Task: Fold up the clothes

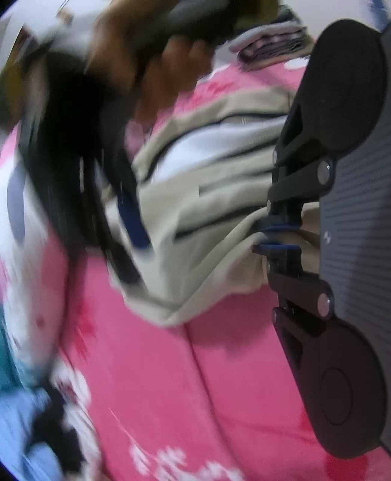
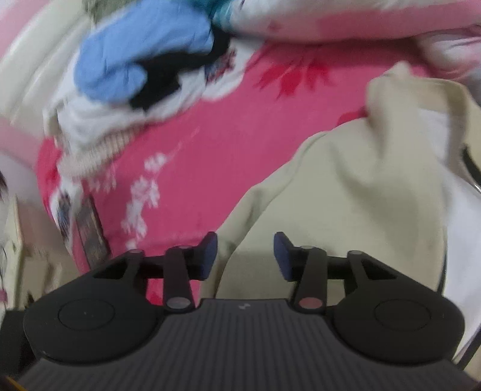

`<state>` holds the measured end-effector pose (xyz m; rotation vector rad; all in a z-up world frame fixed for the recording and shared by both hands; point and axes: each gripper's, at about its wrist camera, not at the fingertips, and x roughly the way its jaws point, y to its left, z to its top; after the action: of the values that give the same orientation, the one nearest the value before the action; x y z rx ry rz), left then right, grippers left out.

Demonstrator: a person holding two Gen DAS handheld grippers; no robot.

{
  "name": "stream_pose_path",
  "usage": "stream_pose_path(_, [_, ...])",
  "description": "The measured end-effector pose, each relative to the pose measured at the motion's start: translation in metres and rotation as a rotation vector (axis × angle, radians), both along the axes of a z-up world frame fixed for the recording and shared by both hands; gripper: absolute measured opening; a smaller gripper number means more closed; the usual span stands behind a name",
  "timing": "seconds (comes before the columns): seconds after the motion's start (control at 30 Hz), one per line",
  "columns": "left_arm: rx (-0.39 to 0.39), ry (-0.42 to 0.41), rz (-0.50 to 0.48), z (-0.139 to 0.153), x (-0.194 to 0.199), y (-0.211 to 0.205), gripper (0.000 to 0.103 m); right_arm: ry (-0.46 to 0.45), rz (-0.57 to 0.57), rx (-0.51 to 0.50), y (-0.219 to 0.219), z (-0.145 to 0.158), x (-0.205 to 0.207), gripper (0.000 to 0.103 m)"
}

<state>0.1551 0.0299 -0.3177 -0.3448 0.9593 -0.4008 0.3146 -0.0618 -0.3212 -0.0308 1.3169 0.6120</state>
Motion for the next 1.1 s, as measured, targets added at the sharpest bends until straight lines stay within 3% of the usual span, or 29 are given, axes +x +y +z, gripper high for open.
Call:
stream_pose_path(0.17, [-0.006,-0.054,-0.066,0.002,0.002,-0.031,0.009,0.038,0.107,-0.102,0.010,-0.014,-0.001,0.044])
stream_pose_path(0.23, [0.001,-0.068,-0.075,0.002,-0.001,-0.032,0.009,0.050,0.147,-0.144,0.012,-0.020,-0.002,0.033])
stream_pose_path(0.27, [0.005,-0.074,-0.074,0.003,-0.003,-0.030,0.009,0.055,0.167,-0.165,0.014,-0.023,-0.003,0.014])
stream_pose_path(0.33, [0.008,-0.086,-0.057,0.006,-0.004,-0.024,0.009,0.064,0.182,-0.175,0.012,-0.025,-0.003,0.007])
stream_pose_path(0.5, [0.020,-0.125,0.042,0.024,-0.004,0.008,0.009,0.086,-0.104,0.150,-0.036,0.001,0.010,0.006])
stream_pose_path(0.63, [0.073,-0.150,0.193,0.040,0.020,0.051,0.009,0.125,-0.309,0.432,-0.066,0.004,0.018,0.006])
stream_pose_path(0.83, [0.296,-0.321,0.309,0.067,0.061,0.098,0.009,0.187,-0.512,0.853,-0.070,-0.018,0.040,0.006])
stream_pose_path(0.87, [0.311,-0.313,0.317,0.065,0.065,0.103,0.009,0.197,-0.531,0.910,-0.067,-0.024,0.043,0.006])
stream_pose_path(0.93, [0.315,-0.262,0.326,0.056,0.070,0.109,0.009,0.213,-0.550,0.959,-0.061,-0.035,0.051,0.006])
stream_pose_path(1.03, [0.321,-0.186,0.340,0.042,0.079,0.120,0.014,0.193,-0.533,0.818,-0.052,-0.044,0.060,0.008])
stream_pose_path(1.1, [0.256,-0.094,0.371,0.024,0.081,0.131,0.024,0.175,-0.515,0.742,-0.051,-0.044,0.062,0.009])
